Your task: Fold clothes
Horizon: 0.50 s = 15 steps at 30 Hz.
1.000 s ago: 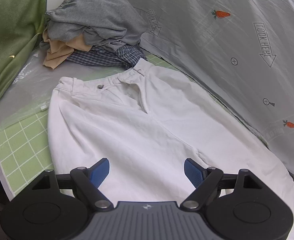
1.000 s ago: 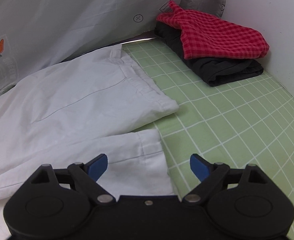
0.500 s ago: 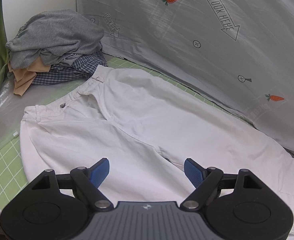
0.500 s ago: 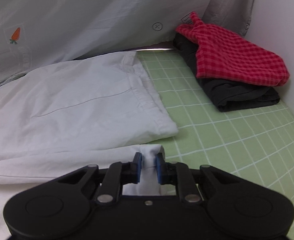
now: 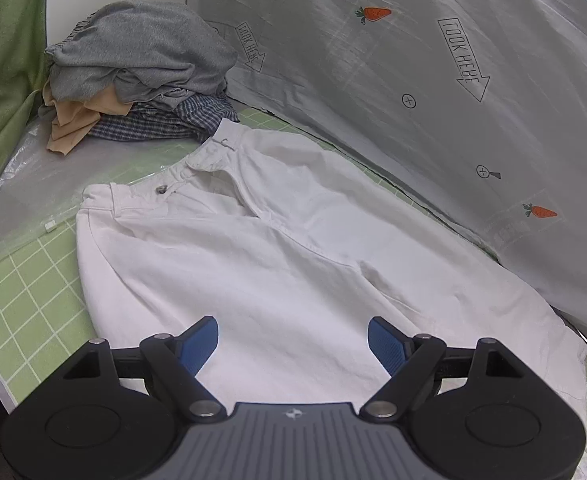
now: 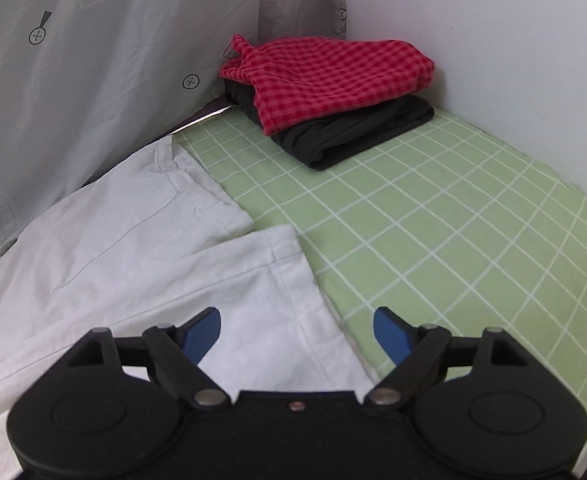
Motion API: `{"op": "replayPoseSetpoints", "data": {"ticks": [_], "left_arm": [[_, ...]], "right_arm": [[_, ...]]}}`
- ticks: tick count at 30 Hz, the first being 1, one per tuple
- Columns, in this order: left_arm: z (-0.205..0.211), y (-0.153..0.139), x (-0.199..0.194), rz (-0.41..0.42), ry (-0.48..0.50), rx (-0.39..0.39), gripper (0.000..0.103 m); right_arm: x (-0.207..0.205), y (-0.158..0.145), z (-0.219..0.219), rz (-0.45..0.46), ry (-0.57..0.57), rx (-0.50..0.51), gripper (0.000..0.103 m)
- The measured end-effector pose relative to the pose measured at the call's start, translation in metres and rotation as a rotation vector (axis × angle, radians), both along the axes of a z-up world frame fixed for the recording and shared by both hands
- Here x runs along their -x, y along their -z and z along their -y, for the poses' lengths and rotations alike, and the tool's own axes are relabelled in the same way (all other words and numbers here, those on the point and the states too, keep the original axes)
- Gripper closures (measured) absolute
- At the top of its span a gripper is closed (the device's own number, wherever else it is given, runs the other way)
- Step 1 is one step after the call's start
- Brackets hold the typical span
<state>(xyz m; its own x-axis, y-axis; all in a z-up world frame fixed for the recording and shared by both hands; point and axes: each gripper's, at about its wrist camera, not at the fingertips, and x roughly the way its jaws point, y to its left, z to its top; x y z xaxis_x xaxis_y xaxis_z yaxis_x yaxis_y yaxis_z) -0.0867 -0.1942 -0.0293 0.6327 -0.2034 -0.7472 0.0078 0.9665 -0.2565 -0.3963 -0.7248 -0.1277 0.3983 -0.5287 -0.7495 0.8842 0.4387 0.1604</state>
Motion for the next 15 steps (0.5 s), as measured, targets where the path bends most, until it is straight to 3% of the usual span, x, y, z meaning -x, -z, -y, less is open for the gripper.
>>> {"op": "replayPoseSetpoints", "data": {"ticks": [8, 15], "left_arm": [[-0.029, 0.011, 0.039, -0.047, 0.02, 0.002, 0.02], [-0.05, 0.011, 0.06, -0.054, 0.021, -0.015, 0.02]], "right_arm": [[0.05, 0.014, -0.075, 0.007, 0.02, -0.101, 0.016], [0.067, 0.033, -0.124, -0.042, 0.035, -0.162, 0.015]]}}
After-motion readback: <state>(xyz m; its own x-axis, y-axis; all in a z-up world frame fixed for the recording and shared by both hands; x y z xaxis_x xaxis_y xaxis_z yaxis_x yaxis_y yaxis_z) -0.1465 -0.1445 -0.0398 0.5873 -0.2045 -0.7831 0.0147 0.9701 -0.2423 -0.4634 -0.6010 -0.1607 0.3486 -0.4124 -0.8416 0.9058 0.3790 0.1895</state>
